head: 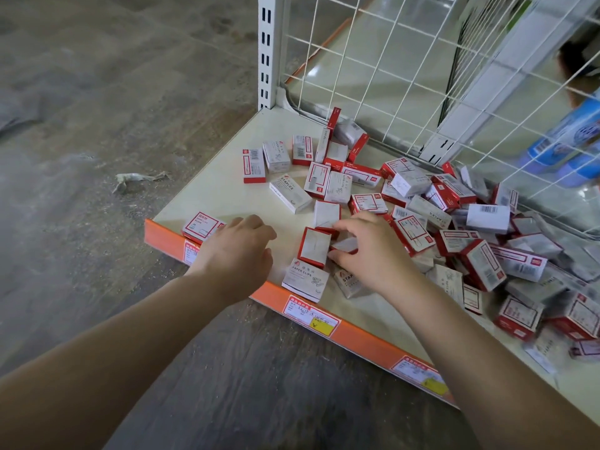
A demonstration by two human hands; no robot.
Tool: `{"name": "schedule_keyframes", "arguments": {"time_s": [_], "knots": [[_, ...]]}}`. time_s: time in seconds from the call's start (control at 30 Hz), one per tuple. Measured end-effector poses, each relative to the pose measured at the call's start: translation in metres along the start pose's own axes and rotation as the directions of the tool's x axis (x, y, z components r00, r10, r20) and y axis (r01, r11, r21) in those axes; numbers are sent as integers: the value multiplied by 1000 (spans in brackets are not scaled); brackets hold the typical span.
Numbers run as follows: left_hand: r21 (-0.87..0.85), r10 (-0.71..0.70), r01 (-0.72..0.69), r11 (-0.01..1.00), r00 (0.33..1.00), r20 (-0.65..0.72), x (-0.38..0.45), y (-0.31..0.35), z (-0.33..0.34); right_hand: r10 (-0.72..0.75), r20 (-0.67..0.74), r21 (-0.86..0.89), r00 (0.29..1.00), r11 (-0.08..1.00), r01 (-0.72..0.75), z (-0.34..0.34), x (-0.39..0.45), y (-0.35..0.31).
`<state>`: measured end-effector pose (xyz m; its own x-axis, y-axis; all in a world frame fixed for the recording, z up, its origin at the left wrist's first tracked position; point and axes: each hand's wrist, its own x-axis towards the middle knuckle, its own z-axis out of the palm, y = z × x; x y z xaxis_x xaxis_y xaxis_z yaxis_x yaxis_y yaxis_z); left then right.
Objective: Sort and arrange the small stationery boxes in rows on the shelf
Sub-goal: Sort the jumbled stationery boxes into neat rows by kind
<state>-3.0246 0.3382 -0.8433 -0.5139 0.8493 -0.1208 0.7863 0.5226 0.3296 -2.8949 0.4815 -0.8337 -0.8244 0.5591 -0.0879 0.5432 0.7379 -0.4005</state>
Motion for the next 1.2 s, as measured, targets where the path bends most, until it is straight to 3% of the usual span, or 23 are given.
{"name": "schedule_keyframes", "arguments": {"time_s": [0.2, 0.8, 1.2], "knots": [[-39, 8, -8, 999, 1000, 5, 1, -4, -1, -15, 152, 14, 988, 1000, 13, 5, 12, 1], [-22, -6, 7, 1000, 999, 45, 12, -5, -5, -27, 55, 27, 998, 999, 26, 18, 28, -5], [-23, -31, 31, 999, 999, 32, 10, -10, -8, -1, 111, 90, 994, 996, -9, 22, 32, -17]]}}
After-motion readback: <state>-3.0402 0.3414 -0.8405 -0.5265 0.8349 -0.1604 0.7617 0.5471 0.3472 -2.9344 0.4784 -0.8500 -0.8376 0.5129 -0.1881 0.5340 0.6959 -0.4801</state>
